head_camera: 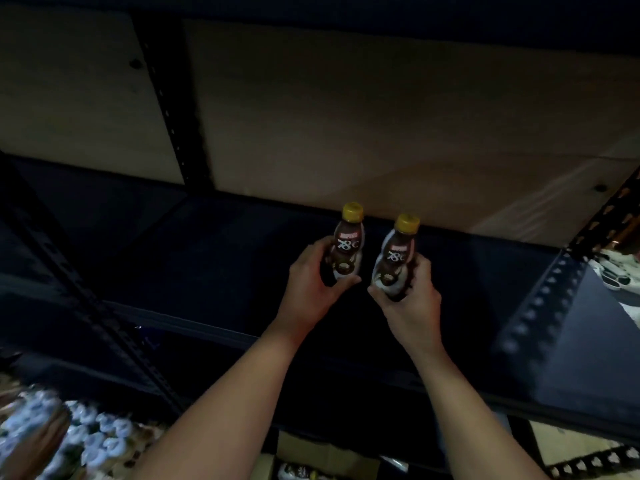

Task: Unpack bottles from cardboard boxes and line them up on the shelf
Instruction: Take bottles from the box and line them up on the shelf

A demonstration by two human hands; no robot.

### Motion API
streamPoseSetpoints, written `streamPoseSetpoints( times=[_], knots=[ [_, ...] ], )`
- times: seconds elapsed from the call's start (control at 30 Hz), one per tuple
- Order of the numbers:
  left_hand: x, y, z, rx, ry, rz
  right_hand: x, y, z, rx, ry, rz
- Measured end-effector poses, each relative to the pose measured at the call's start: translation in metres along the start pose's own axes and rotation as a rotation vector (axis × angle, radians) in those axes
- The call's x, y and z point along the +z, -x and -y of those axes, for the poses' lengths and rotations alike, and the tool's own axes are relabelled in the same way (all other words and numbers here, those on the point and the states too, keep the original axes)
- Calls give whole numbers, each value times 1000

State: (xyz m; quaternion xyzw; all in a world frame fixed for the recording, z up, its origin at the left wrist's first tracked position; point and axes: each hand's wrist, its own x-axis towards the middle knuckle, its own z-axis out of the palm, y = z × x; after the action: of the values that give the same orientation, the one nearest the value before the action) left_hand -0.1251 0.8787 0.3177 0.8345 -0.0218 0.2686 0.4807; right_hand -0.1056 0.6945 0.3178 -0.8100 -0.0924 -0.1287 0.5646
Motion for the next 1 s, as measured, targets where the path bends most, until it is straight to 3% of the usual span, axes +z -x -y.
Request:
streamPoseSetpoints(
  times=[0.3, 0.63, 1.0],
  knots=[
    [-76, 13, 29, -7, -139, 19, 83, 7, 36, 17, -14, 141],
    [-182, -12, 88, -269, -205, -119, 225, -1, 85, -63, -1, 242],
    [-219, -54, 127, -371, -241, -160, 310, -27, 102, -144, 124, 240]
  ],
)
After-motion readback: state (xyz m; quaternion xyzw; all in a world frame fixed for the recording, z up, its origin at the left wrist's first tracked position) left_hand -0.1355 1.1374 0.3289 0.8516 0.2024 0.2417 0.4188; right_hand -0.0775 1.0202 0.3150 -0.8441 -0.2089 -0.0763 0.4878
